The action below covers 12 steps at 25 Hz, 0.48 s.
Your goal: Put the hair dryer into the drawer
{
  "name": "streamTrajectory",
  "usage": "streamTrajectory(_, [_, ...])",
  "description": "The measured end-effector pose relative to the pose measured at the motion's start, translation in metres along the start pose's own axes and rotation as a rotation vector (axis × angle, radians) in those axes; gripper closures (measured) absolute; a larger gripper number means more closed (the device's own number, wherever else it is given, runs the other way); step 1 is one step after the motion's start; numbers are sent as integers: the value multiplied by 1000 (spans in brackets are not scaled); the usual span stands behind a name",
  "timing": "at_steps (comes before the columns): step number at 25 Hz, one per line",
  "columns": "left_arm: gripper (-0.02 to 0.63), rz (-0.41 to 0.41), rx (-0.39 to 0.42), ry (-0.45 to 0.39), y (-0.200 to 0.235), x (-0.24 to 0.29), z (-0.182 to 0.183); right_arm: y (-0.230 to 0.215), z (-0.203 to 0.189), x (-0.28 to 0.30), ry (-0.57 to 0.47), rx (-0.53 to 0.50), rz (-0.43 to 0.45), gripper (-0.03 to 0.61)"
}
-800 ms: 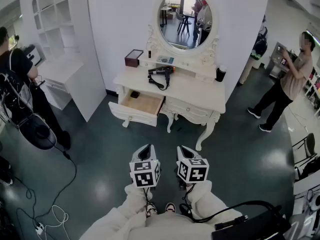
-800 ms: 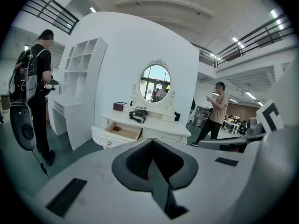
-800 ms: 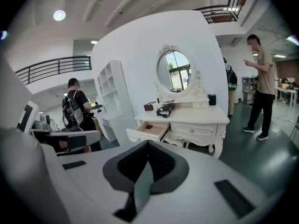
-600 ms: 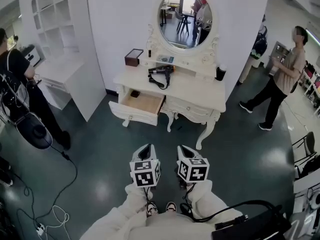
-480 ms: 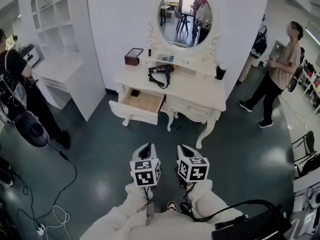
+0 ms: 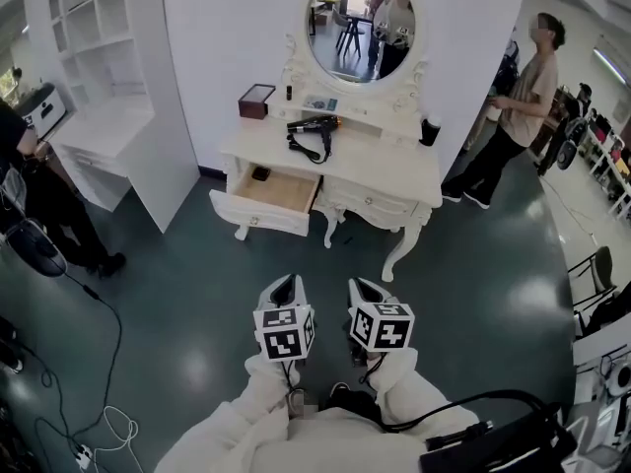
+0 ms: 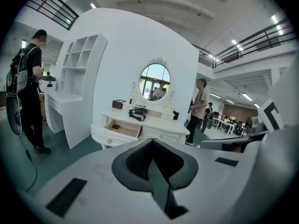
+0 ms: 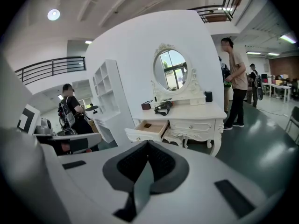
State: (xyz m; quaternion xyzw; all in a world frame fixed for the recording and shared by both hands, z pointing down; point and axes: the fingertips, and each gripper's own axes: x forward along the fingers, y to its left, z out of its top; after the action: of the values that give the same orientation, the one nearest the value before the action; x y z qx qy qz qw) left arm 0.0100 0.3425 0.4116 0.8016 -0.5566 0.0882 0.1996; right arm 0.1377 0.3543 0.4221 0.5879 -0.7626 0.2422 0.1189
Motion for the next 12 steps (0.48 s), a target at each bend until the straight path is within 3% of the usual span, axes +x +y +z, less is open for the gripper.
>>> streamTrajectory(12, [607,6,1,34,12,31,-5,-16,1,32,26,29,-12,517])
